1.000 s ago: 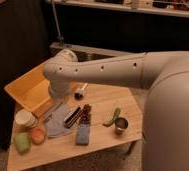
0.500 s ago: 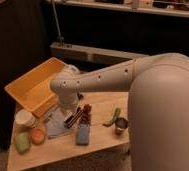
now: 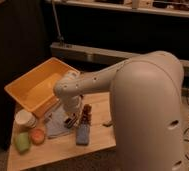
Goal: Place eraser in tray
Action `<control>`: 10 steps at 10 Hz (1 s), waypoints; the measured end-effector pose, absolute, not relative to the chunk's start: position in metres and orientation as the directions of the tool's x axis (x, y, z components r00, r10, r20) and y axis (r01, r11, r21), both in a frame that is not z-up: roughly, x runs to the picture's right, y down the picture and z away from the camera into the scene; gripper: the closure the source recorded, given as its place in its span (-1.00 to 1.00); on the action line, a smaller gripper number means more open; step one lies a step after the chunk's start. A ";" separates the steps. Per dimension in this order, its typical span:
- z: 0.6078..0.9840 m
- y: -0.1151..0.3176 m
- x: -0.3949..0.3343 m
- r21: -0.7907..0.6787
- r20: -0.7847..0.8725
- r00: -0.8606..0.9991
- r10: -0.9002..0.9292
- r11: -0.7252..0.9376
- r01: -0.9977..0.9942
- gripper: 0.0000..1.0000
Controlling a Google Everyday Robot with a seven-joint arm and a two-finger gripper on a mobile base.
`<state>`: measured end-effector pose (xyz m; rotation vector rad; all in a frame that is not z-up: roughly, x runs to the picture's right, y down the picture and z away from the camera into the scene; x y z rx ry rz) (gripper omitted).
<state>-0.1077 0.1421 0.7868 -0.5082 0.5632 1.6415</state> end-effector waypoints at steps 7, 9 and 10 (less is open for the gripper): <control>0.811 0.131 -0.110 0.070 -0.607 -0.240 0.757 -0.251 -0.966 -0.31; 0.816 0.131 -0.110 0.065 -0.607 -0.258 0.752 -0.277 -0.959 -0.59; 0.817 0.130 -0.111 0.059 -0.609 -0.261 0.749 -0.285 -0.957 -0.60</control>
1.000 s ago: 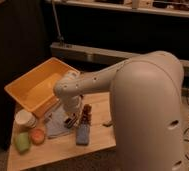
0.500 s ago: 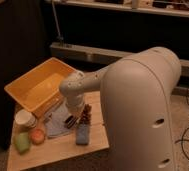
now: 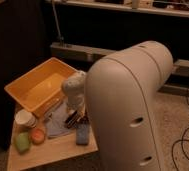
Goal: Place eraser in tray
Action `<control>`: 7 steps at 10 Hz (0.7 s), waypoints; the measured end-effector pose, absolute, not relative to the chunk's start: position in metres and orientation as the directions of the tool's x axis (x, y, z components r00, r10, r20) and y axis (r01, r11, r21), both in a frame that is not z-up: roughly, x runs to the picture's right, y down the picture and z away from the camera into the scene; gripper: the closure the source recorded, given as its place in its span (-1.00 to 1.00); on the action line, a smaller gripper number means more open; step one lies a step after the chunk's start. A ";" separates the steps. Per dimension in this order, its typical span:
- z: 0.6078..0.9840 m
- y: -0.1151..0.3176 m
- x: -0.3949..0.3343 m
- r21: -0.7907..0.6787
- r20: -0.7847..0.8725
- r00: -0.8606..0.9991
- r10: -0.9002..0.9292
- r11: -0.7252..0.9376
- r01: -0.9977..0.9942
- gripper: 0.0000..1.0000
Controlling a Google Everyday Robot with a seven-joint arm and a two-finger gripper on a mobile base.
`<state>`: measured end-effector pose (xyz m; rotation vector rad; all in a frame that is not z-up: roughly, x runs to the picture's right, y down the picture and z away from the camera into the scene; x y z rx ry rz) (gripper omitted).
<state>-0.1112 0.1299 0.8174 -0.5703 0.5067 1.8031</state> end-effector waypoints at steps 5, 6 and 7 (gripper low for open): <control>0.822 0.125 -0.111 0.018 -0.610 -0.268 0.746 -0.325 -0.946 -0.60; 0.821 0.123 -0.109 0.011 -0.608 -0.268 0.748 -0.330 -0.944 -0.60; 0.821 0.122 -0.109 0.006 -0.606 -0.268 0.749 -0.332 -0.943 -0.60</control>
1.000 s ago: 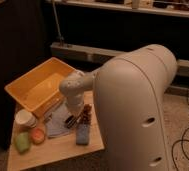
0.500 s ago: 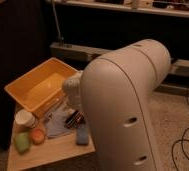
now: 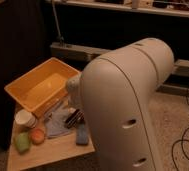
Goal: Place eraser in tray
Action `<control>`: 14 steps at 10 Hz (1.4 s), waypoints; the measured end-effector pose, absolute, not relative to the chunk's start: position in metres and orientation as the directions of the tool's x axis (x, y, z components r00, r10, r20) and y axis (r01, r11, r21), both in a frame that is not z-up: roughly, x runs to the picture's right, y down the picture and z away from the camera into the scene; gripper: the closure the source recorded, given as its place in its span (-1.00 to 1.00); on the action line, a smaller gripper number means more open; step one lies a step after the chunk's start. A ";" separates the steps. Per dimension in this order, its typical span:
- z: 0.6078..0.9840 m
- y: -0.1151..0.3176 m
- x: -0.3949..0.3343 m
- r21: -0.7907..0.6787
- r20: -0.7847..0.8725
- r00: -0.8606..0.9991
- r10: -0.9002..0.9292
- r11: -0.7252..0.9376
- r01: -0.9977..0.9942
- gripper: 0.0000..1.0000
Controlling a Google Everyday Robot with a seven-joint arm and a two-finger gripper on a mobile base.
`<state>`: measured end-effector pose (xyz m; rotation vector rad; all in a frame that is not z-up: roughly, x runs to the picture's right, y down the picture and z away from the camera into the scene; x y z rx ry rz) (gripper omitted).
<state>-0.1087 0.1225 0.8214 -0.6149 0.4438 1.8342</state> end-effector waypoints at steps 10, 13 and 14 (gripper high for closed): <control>0.826 0.117 -0.123 0.001 -0.626 -0.163 0.763 -0.208 -0.978 -0.60; 0.831 0.119 -0.127 0.007 -0.635 -0.138 0.760 -0.172 -0.985 -0.60; 0.832 0.119 -0.127 0.016 -0.637 -0.128 0.761 -0.153 -0.988 -0.60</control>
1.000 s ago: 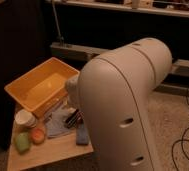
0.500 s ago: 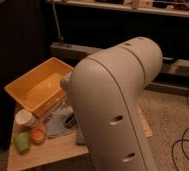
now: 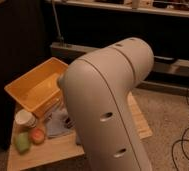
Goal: Place eraser in tray
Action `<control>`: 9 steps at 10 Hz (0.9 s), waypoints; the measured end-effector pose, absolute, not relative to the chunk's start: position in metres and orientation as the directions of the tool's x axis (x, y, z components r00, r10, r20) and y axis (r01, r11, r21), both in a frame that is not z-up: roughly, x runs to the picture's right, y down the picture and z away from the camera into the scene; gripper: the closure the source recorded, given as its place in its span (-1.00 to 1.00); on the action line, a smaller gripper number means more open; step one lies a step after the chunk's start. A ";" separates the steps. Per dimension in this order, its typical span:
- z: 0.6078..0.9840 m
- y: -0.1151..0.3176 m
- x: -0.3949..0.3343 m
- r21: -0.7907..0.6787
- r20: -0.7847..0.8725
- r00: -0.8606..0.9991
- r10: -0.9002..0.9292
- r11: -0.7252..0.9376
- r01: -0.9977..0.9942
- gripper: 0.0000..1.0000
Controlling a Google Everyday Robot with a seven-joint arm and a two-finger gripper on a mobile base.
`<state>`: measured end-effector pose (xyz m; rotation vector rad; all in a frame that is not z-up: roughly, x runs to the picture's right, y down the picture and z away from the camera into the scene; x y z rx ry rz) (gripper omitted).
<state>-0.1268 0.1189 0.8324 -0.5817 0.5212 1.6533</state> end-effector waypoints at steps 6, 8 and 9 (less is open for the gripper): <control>0.841 0.125 -0.127 0.047 -0.650 -0.103 0.753 -0.096 -0.994 -0.60; 0.844 0.129 -0.126 0.045 -0.656 -0.103 0.748 -0.097 -0.994 -0.60; 0.846 0.130 -0.124 0.044 -0.657 -0.105 0.746 -0.101 -0.994 -0.60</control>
